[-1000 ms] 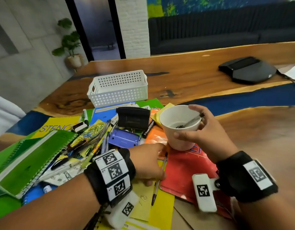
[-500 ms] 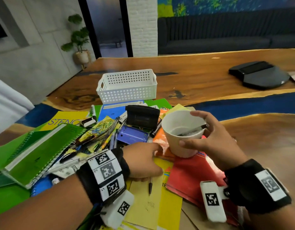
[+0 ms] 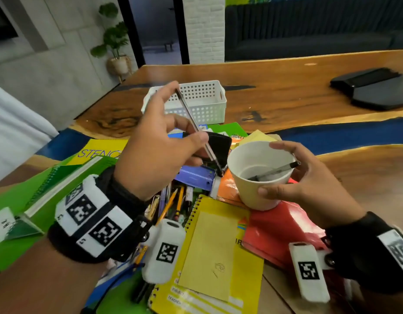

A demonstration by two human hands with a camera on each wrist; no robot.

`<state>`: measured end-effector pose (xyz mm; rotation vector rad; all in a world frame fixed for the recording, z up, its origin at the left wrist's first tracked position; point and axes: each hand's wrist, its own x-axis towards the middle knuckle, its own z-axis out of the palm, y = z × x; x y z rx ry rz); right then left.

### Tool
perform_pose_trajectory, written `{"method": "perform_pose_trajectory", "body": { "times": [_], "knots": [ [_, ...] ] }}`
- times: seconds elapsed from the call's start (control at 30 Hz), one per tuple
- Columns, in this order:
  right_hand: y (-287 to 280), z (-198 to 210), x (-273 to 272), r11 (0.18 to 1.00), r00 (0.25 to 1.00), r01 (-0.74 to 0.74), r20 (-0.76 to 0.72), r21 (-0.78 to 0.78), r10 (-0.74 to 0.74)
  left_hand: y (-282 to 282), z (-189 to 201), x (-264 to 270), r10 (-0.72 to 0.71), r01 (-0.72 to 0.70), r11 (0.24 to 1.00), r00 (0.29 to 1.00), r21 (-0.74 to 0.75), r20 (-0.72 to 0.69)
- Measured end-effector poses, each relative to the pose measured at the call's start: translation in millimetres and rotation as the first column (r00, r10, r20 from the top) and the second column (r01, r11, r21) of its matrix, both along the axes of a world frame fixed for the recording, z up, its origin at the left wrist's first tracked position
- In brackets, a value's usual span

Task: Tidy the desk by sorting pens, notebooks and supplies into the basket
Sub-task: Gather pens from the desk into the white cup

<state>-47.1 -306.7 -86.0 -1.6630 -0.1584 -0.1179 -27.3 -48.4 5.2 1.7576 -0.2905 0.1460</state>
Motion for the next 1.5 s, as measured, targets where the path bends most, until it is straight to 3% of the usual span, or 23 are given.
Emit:
{"method": "perform_pose_trajectory", "body": {
  "times": [0.03, 0.1, 0.23, 0.37, 0.43, 0.53, 0.57, 0.8, 0.87, 0.97, 1.1, 1.17, 1.23, 1.33, 1.4, 1.43, 1.5],
  "knots": [
    [2, 1, -2, 1.000, 1.000, -0.023, 0.000, 0.013, 0.023, -2, 3, 0, 0.045, -0.039, 0.997, 0.995, -0.073, 0.084],
    [8, 3, -7, 0.997, 0.997, -0.077, 0.006, 0.021, 0.077, -8, 4, -1, 0.059, -0.049, 0.997, 0.984, -0.061, 0.167],
    [19, 4, -14, 0.989, 0.989, -0.150, 0.002, -0.016, 0.150, -3, -1, 1, -0.026, 0.000, 0.971, 0.994, 0.240, 0.108],
    [18, 2, -13, 0.990, 0.990, -0.141, -0.011, -0.013, 0.141, 39, 2, 12, 0.082, -0.093, 0.961, 0.995, 0.259, 0.051],
    [18, 0, -11, 0.990, 0.990, -0.138, -0.016, -0.008, 0.137, 63, -5, 17, 0.084, -0.072, 0.862, 0.997, 0.502, -0.001],
    [20, 0, -10, 0.994, 0.994, -0.107, -0.008, -0.007, 0.107, 85, -26, 16, 0.053, 0.114, 0.559, 0.984, 0.821, -0.173],
    [20, 1, -10, 0.995, 0.995, -0.101, -0.009, -0.009, 0.100, 89, -34, 16, 0.057, 0.157, 0.494, 0.976, 0.855, -0.212],
    [20, 3, -11, 0.995, 0.996, -0.092, -0.018, -0.028, 0.091, 84, -55, 22, 0.067, 0.284, 0.282, 0.947, 0.916, -0.314],
    [20, 4, -12, 0.997, 0.997, -0.078, -0.020, -0.026, 0.077, 81, -56, 23, 0.074, 0.327, 0.316, 0.927, 0.890, -0.367],
    [20, 5, -13, 0.996, 0.996, -0.085, -0.029, -0.035, 0.084, 80, -59, 22, 0.107, 0.344, 0.470, 0.892, 0.813, -0.439],
    [20, 3, -13, 0.997, 0.996, -0.079, -0.036, -0.010, 0.079, 88, -62, 21, 0.095, 0.350, 0.582, 0.867, 0.734, -0.489],
    [20, 0, -12, 0.998, 0.997, -0.068, -0.041, 0.007, 0.068, 88, -51, 20, 0.077, 0.296, 0.688, 0.878, 0.662, -0.473],
    [20, -4, -10, 0.999, 0.997, -0.054, -0.052, 0.003, 0.054, 87, -34, 19, 0.055, 0.169, 0.824, 0.926, 0.541, -0.374],
    [21, -5, -9, 0.998, 0.997, -0.054, -0.059, -0.033, 0.052, 75, -7, 16, 0.013, 0.014, 0.980, 0.991, 0.198, -0.135],
    [21, -4, -11, 0.996, 0.996, -0.069, -0.055, -0.049, 0.066, 60, 5, 10, -0.012, 0.010, 0.999, 0.999, -0.045, -0.041],
    [22, -4, -11, 0.996, 0.996, -0.077, -0.057, -0.055, 0.073, 51, 8, 7, -0.026, 0.025, 0.995, 1.000, -0.094, -0.006],
    [21, -4, -11, 0.995, 0.995, -0.083, -0.065, -0.057, 0.079, 29, 8, 2, -0.063, 0.065, 0.997, 0.997, -0.048, 0.049]
  ]
}}
